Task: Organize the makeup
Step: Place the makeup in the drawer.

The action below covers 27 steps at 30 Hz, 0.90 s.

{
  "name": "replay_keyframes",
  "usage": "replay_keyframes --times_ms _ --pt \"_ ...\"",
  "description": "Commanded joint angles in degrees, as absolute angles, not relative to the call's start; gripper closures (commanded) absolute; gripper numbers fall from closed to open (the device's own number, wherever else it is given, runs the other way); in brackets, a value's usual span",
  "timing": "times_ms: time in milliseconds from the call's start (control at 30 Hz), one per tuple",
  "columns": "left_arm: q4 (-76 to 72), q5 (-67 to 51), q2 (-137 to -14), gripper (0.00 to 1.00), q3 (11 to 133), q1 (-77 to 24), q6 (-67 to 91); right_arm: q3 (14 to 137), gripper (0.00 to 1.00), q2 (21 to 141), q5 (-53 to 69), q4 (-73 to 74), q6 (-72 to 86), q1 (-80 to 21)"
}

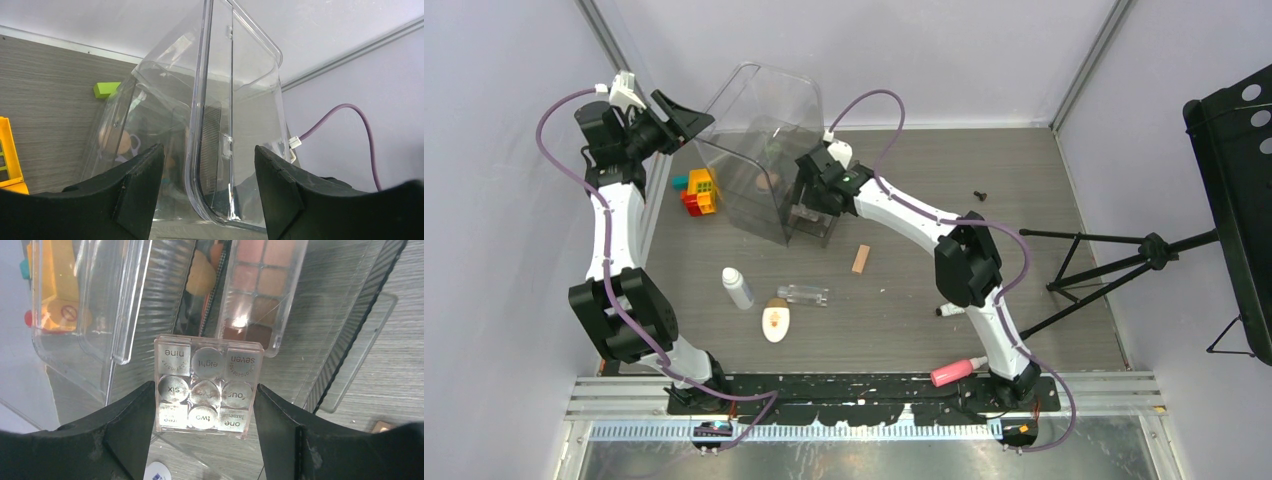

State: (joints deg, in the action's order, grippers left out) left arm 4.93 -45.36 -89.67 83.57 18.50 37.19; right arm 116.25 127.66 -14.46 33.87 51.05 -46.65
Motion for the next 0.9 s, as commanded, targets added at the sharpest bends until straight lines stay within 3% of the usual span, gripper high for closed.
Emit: replay_keyframes --times_ms 0,633,867 --pt "1.9 -47.0 -88.7 0.32 83.5 19.0 37.7 116.8 0.47 126.3 -15.5 32.6 52.5 -47.7" --pt "1.5 -47.2 -88.6 0.32 83.3 19.0 37.9 114.2 0.17 122.7 -14.9 31.9 51.9 -48.0" --pt "1.4 -47.2 -88.6 0.32 83.3 19.1 38.0 113.1 0.15 119.3 -16.4 31.8 50.5 -47.9"
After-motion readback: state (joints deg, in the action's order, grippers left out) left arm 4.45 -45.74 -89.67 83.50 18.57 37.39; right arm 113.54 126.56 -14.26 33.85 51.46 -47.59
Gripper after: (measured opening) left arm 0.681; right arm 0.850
